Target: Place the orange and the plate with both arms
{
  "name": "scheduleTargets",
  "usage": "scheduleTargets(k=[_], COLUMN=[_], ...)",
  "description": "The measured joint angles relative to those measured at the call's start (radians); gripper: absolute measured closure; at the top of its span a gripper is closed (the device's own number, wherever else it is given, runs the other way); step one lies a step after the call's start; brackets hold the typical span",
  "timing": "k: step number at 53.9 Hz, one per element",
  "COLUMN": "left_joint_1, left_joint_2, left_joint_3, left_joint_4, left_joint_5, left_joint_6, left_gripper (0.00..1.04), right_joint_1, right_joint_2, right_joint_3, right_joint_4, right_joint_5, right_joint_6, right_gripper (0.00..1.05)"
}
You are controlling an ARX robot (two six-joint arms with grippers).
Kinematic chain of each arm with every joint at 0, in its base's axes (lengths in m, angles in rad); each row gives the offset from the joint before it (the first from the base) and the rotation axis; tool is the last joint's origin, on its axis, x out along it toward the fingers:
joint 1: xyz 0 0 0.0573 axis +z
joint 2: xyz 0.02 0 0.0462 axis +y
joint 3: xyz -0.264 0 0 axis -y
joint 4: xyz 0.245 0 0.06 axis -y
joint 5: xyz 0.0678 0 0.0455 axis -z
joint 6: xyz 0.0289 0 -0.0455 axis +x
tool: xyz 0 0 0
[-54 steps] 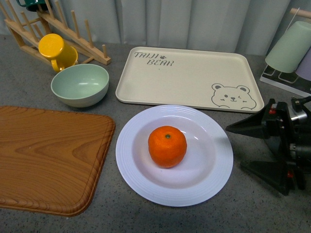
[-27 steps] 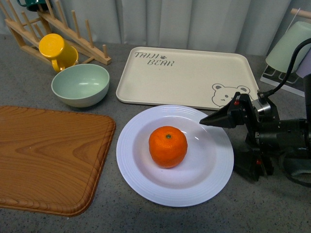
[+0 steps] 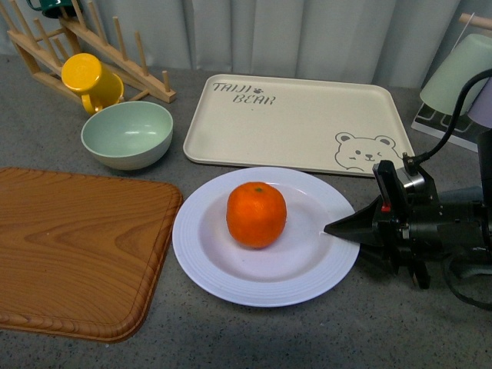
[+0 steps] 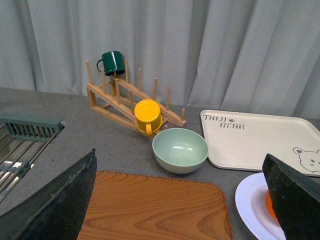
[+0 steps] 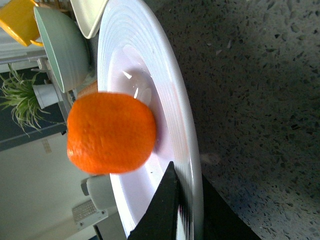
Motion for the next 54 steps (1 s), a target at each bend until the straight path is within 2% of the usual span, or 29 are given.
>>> scheduleTargets(k=[11,20,32,45,54], left_joint_1=[0.0,0.0,0.0,0.0,0.0], left_joint_2=[0.0,0.0,0.0,0.0,0.0], left_joint_3=[0.0,0.0,0.0,0.0,0.0], left_joint_4=[0.0,0.0,0.0,0.0,0.0], left_joint_5=[0.0,0.0,0.0,0.0,0.0], left_joint_6=[0.0,0.0,0.0,0.0,0.0], left_gripper=[0.06,0.06,0.06,0.06,0.06], right_joint_1=[0.0,-0.004,-0.016,0.005,0.006], right_joint_2=[-0.016,-0.047,-0.066,-0.066,-0.066], right_joint_3=[-0.04,-0.103,-0.113,-0.063,-0.05], right_joint_4=[0.064,0.18,0.342,0.38,0.483], right_joint_5=[-0.002,-0.006,0.006,0.016,0.007], right_joint_6=[-0.016,-0.001,0.107,0.182,0.254], right_gripper=[1.02,1.02,1.03,1.03,1.03])
